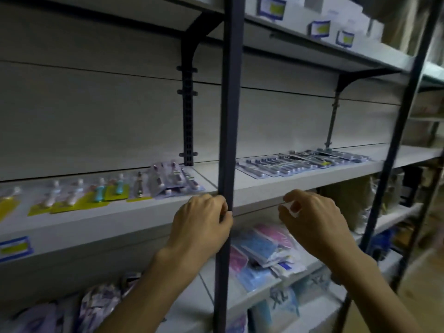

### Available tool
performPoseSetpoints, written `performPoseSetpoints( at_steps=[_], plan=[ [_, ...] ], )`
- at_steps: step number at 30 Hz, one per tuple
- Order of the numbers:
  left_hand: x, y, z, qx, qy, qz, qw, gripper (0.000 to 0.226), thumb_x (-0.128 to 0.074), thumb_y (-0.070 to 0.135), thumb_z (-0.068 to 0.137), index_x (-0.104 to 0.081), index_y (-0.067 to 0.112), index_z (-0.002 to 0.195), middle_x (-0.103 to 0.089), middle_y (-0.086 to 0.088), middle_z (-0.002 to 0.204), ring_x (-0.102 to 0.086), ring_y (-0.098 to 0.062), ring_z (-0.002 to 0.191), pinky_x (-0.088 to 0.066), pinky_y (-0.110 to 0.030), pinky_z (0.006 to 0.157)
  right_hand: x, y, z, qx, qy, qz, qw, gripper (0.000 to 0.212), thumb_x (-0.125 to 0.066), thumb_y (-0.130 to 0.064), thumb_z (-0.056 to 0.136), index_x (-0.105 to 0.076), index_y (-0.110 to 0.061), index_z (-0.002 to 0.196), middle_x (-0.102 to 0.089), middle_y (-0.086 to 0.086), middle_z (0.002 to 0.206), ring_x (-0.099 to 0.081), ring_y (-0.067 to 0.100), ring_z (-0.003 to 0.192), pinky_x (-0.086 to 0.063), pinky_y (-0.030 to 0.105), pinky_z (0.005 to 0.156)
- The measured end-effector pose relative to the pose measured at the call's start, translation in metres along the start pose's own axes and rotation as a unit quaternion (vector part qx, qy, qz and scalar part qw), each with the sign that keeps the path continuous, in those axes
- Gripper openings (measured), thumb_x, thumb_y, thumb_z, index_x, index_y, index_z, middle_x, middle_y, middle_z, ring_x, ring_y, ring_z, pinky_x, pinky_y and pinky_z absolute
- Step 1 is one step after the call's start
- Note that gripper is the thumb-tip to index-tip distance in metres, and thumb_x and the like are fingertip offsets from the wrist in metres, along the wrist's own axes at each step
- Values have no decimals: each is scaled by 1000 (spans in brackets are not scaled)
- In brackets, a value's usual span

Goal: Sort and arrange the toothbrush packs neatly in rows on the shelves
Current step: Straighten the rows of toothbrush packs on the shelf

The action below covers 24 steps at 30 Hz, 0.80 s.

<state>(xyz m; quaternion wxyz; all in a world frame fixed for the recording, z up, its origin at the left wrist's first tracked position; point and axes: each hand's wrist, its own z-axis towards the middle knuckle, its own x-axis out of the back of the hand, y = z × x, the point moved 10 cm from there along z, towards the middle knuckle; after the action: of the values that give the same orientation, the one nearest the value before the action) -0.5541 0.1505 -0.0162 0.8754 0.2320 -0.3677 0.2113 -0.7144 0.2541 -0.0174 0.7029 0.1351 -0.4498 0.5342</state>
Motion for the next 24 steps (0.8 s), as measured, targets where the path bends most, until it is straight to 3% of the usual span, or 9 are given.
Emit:
performPoseSetpoints(
  at_steps=[11, 24],
  plan=[
    [-88, 94, 49, -23, -50, -1, 998, 22, -47, 38, 93, -61, 23, 96, -63, 5, 99, -57, -16, 95, -46, -30, 77, 12, 126, 27, -13, 6, -12, 1000, 28, -58, -38, 89, -64, -22, 111, -67, -3, 97, -60, 13, 82, -47, 24, 68],
    [-193, 158, 182, -20, -37, -39, 998, 22, -47, 35, 92, -63, 22, 101, -66, 3, 106, -58, -18, 101, -47, -32, 81, -7, 257, 141, -36, 0, -35, 999, 27, -55, -36, 90, -63, -22, 111, -66, -2, 97, -61, 20, 87, -53, 37, 73]
  ],
)
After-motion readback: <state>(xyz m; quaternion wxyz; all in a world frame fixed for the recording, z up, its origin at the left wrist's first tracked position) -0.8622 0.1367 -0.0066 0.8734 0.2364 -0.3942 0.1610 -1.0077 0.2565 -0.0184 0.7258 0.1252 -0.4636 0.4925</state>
